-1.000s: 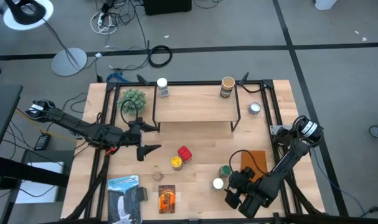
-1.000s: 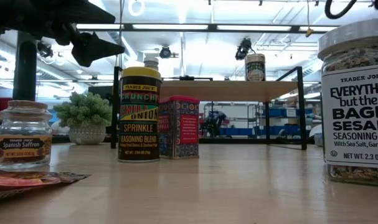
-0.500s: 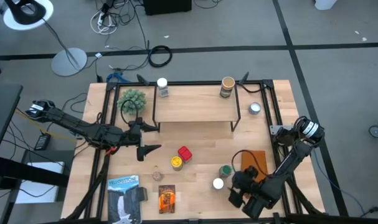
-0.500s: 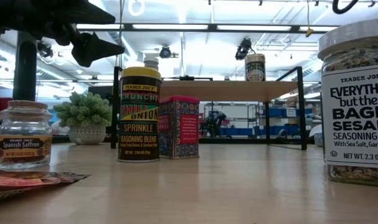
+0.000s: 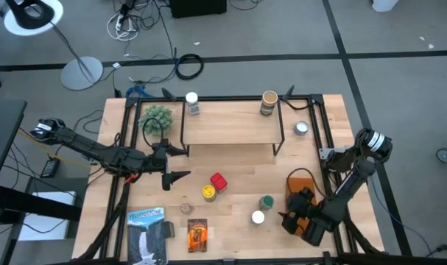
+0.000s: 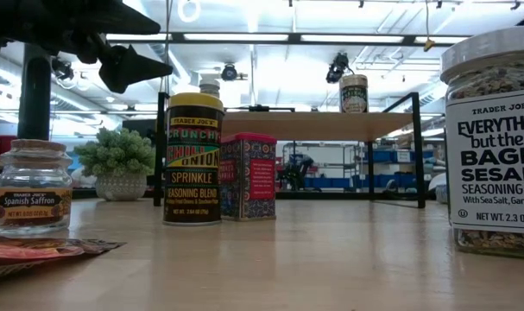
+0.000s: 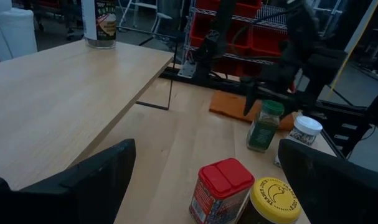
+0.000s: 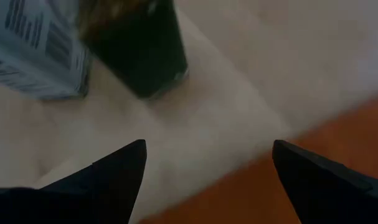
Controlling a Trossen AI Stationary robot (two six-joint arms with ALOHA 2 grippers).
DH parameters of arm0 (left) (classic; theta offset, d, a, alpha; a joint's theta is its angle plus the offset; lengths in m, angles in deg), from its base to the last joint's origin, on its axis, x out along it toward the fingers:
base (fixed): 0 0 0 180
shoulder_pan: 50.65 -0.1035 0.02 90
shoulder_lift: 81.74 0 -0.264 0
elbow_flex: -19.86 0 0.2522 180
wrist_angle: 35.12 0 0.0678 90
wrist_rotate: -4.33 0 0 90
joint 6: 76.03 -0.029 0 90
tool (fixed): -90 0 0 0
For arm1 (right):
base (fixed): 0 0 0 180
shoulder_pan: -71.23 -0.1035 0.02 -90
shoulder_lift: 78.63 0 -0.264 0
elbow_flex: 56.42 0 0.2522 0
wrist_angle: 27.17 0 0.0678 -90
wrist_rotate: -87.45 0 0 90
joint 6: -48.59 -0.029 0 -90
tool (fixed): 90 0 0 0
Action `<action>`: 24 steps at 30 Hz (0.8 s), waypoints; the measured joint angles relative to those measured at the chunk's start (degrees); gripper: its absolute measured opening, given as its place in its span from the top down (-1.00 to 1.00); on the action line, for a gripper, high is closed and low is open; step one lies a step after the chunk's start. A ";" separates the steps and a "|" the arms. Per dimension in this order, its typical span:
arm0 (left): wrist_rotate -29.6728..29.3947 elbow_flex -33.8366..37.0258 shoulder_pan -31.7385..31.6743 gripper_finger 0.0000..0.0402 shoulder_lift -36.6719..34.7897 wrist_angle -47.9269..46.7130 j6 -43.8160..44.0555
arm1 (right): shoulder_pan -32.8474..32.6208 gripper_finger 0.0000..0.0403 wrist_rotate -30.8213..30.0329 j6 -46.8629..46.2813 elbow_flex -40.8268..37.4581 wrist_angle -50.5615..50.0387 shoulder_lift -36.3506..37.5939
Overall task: Shelf spices
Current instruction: Put the green seasoning onto the shelf
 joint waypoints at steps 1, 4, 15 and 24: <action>0.00 0.00 0.02 -0.99 0.00 0.00 0.00 | 0.63 -0.72 -0.91 2.67 -1.35 1.61 0.85; -0.02 0.00 0.02 -0.99 -0.01 0.00 0.03 | 2.67 -0.72 -2.41 10.86 -4.39 6.31 3.03; -0.15 0.00 0.01 -0.99 -0.01 -0.04 1.50 | 11.14 -0.72 7.34 41.29 -13.19 30.81 5.63; -0.79 0.00 0.00 -0.99 0.00 -0.03 3.19 | 16.90 -0.72 9.97 51.84 -21.78 51.58 5.73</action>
